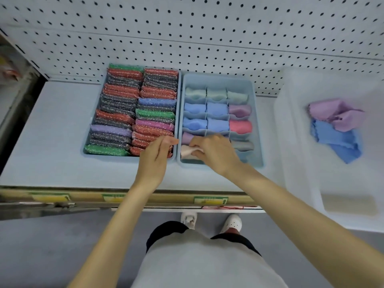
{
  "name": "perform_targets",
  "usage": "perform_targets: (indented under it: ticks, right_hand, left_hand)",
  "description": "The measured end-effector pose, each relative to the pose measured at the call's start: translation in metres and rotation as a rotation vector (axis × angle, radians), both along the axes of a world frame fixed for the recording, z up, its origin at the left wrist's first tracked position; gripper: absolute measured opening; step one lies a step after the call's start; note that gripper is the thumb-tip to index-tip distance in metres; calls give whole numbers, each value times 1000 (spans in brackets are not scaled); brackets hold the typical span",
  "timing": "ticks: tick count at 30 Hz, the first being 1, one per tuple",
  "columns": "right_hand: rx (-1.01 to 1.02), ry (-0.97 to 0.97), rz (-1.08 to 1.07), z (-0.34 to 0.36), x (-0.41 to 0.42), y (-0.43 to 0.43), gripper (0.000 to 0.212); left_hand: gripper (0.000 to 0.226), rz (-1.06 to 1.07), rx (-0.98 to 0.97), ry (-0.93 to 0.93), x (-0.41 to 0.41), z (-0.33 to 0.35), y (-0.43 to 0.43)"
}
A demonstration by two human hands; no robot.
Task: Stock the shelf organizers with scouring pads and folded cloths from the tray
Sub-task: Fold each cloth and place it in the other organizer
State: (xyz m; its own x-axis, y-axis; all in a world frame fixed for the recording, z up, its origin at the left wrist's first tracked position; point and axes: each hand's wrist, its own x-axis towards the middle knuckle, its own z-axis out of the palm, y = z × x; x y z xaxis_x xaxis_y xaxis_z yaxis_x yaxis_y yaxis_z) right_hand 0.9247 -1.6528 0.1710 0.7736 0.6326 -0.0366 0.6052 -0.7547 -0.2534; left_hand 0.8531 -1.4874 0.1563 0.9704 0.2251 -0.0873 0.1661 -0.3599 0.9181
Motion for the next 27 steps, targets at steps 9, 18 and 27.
perform_targets:
  ticks: [9,18,27]
  right_hand:
    - [-58,361,28,-2,5,1,18]
    - [-125,239,-11,-14,2,6,23]
    - [224,436,-154,12,11,-9,31]
  left_hand:
    - [44,21,-44,-28,1,-4,-1]
    - [40,41,-50,-6,0,-4,-1]
    - [39,121,38,-9,6,16,-10]
